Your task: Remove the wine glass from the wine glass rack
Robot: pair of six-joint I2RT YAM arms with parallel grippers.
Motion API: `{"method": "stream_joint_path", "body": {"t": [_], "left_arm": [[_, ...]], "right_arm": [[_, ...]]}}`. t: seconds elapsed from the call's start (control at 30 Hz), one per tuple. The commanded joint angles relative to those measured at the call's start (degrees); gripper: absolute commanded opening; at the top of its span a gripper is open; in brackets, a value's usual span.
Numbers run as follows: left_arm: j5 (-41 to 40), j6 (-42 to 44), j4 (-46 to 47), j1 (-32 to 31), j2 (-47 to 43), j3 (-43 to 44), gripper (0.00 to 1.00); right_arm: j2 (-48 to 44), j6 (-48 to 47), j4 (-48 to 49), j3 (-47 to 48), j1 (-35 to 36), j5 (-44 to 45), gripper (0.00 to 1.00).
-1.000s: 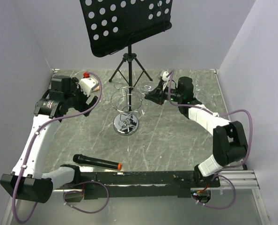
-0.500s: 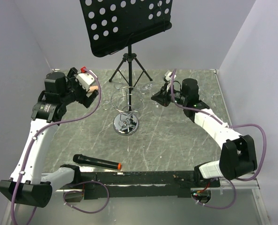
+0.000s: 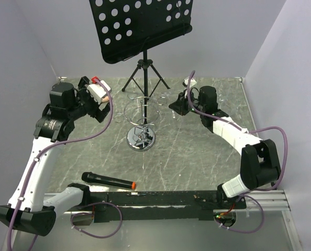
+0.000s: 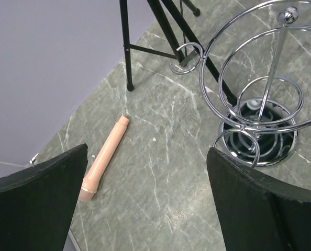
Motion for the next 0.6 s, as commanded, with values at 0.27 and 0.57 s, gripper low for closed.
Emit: {"method": "stream_joint_path", "body": {"t": [0.27,0.57], "left_arm": [[2.69,3.83,5.63,-5.03,0.99,1.94,1.00],[-4.16,9.20,12.66,-20.58,4.59,2.90,1.00]], "right_arm": [[-6.10,17.77,-14.92,10.96,-1.46,11.45,0.00],[-9.45,23.67,-32.08,15.09,-5.84,-1.35,0.00]]}}
